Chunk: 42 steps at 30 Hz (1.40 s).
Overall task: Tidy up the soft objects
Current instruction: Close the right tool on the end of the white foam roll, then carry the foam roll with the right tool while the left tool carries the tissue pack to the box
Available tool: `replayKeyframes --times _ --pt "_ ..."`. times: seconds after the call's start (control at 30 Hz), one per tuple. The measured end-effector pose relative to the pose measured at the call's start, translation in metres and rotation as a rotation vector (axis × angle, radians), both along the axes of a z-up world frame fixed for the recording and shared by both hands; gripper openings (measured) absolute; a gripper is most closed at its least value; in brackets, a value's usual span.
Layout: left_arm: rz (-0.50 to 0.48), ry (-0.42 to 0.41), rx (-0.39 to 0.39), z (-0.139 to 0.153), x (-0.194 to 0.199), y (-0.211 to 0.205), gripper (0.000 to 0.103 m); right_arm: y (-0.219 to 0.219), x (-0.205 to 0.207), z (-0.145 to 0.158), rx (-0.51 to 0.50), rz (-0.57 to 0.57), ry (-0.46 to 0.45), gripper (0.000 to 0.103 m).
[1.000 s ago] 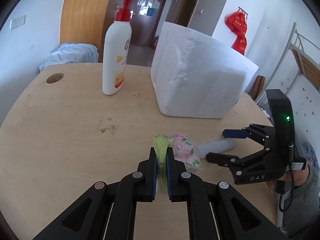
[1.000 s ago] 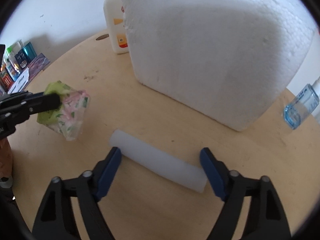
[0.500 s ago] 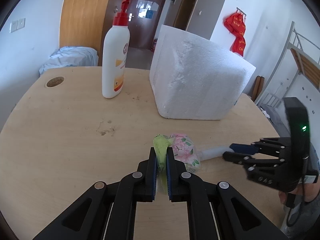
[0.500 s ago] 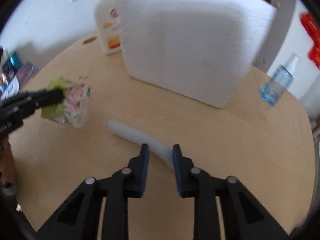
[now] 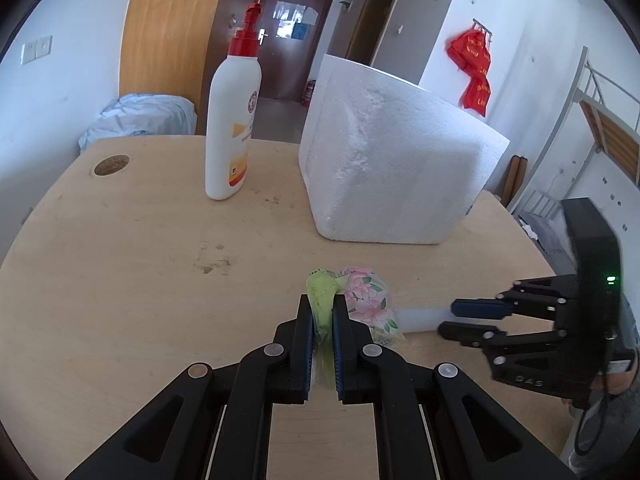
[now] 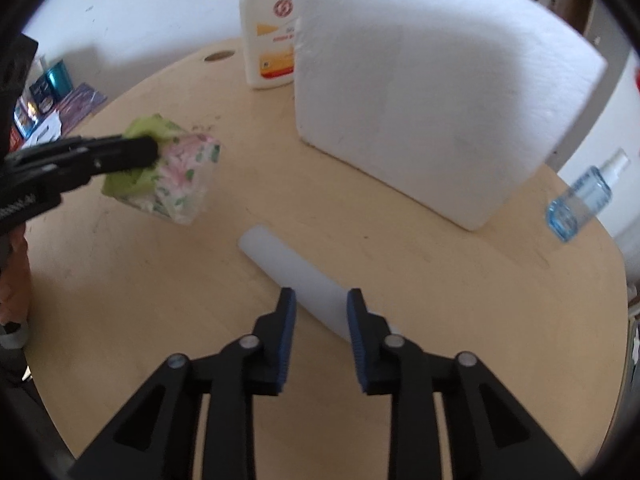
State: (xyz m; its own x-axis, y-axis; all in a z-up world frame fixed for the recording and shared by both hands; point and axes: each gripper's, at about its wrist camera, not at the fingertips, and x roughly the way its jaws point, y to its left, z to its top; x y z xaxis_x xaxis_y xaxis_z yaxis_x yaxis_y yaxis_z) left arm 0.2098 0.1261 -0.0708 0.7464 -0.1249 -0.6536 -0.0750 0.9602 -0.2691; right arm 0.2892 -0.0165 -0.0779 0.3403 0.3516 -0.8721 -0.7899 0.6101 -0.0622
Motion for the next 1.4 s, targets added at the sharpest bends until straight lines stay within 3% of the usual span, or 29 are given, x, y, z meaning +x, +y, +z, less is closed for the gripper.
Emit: replayKeyframes --times 0.03,0.17,0.37,0.63,0.67,0.7,1.0,1.2,1.4 --pt "0.004 -0.002 0.003 0.001 0.000 0.000 0.009 -0.009 -0.002 0.003 0.000 0.012 0.002 0.038" --pt "0.013 -0.003 -0.003 0.001 -0.001 0.002 0.009 -0.004 -0.005 0.005 -0.007 0.064 -0.034 0.064" --pt "0.023 -0.004 -0.011 0.001 0.000 0.004 0.009 -0.004 0.009 -0.006 0.001 0.082 0.051 0.065" --pt "0.032 -0.010 -0.008 0.002 -0.001 0.005 0.009 -0.011 0.006 0.000 -0.010 -0.003 0.051 0.038" --pt "0.029 -0.013 -0.007 0.002 -0.002 0.004 0.009 -0.013 0.005 0.002 0.001 -0.045 0.042 0.029" --pt "0.027 -0.015 -0.005 0.003 -0.002 0.004 0.009 -0.016 0.005 0.002 0.005 -0.092 0.040 0.013" --pt "-0.009 -0.034 -0.005 0.006 -0.006 -0.005 0.009 -0.064 -0.016 0.014 0.197 -0.268 0.053 0.013" --pt "-0.019 -0.056 0.020 0.014 -0.013 -0.015 0.009 -0.087 -0.025 0.027 0.299 -0.316 0.047 0.013" --pt "-0.030 -0.076 0.036 0.020 -0.022 -0.028 0.009 -0.080 -0.036 0.031 0.345 -0.323 0.040 0.013"
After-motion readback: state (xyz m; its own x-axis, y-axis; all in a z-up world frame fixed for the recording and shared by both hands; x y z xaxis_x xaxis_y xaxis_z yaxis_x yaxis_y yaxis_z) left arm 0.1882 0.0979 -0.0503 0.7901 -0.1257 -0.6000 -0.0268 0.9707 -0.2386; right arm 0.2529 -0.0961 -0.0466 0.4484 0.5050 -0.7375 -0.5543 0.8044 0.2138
